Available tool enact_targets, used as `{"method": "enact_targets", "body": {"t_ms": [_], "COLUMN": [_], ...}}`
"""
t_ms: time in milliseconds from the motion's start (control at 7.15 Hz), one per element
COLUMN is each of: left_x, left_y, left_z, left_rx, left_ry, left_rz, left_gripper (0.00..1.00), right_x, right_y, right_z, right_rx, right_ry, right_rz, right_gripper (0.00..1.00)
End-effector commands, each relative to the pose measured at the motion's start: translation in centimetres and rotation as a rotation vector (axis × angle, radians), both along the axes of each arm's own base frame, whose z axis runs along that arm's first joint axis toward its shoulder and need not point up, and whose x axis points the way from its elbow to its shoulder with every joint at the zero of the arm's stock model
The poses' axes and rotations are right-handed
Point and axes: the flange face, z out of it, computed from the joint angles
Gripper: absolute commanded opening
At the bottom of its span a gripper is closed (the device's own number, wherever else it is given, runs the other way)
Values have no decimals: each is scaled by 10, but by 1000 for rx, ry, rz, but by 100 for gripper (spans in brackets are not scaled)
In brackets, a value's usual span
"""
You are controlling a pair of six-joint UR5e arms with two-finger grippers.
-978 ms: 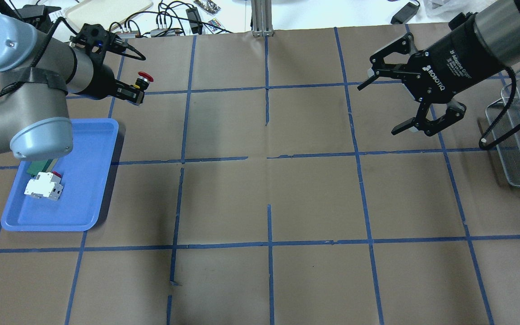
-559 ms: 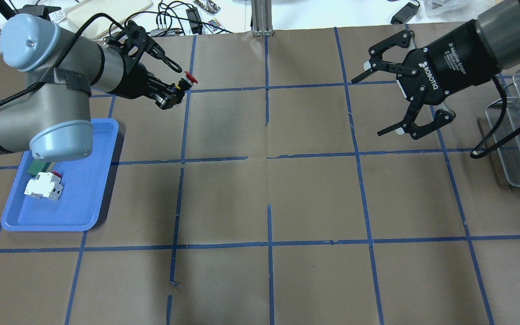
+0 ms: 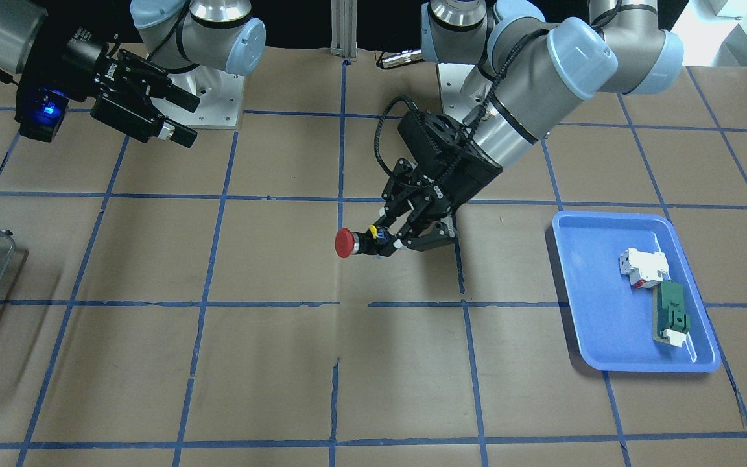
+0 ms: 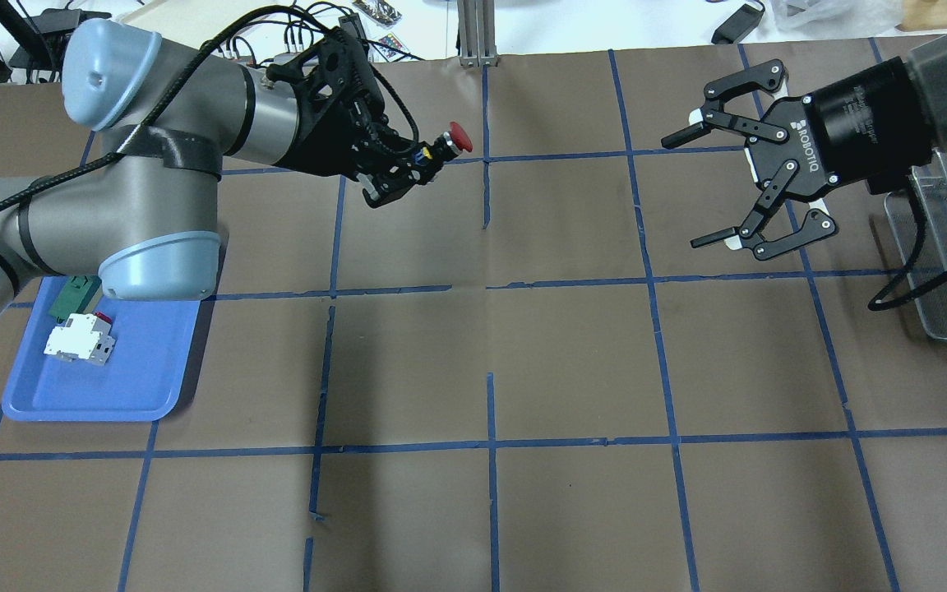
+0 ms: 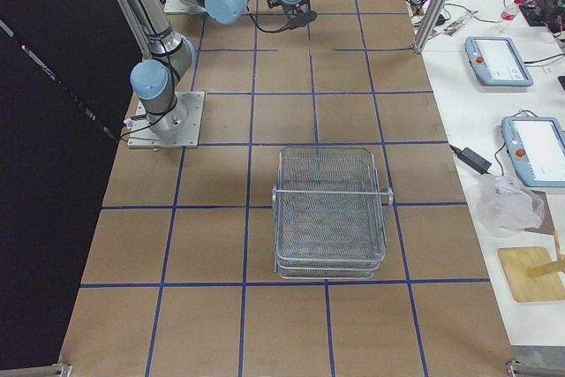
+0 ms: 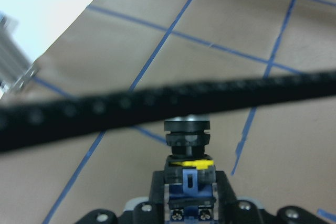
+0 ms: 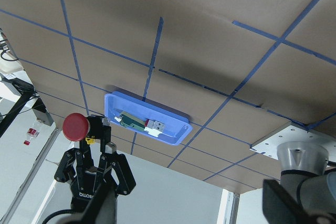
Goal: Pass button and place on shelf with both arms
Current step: 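Carry the button to table center with left gripper while right gripper approaches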
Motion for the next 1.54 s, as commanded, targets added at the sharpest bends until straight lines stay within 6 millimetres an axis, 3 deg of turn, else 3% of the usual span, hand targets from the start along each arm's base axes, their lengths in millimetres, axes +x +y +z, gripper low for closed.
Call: {"method": "enact_targets", "body": {"t_ms": [0,280,419,699,1398], "left_x": [-53,-81,-85,-91,-104], "left_y": [26,40,43,28,37], "left_z": [9,8,24,49,57], "left_rx": [-31,-28,-66,-106,-113], "left_ry": [17,27,64,89,94], "left_rz": [-128,-171,-192,-200,-215], "left_gripper": [0,0,0,0,0], "right_x": [8,9,8,-3,0], "right_y": [0,-8,-10,-22,-32], "right_z": [14,17,12,2,8], "right_rx": [-56,-95,-63,55,29], "right_ry": [-97,-140,-135,-21,-13], "right_rz": [-38,-61,-71,-139,-171], "right_gripper": [100,100,100,100,100]}}
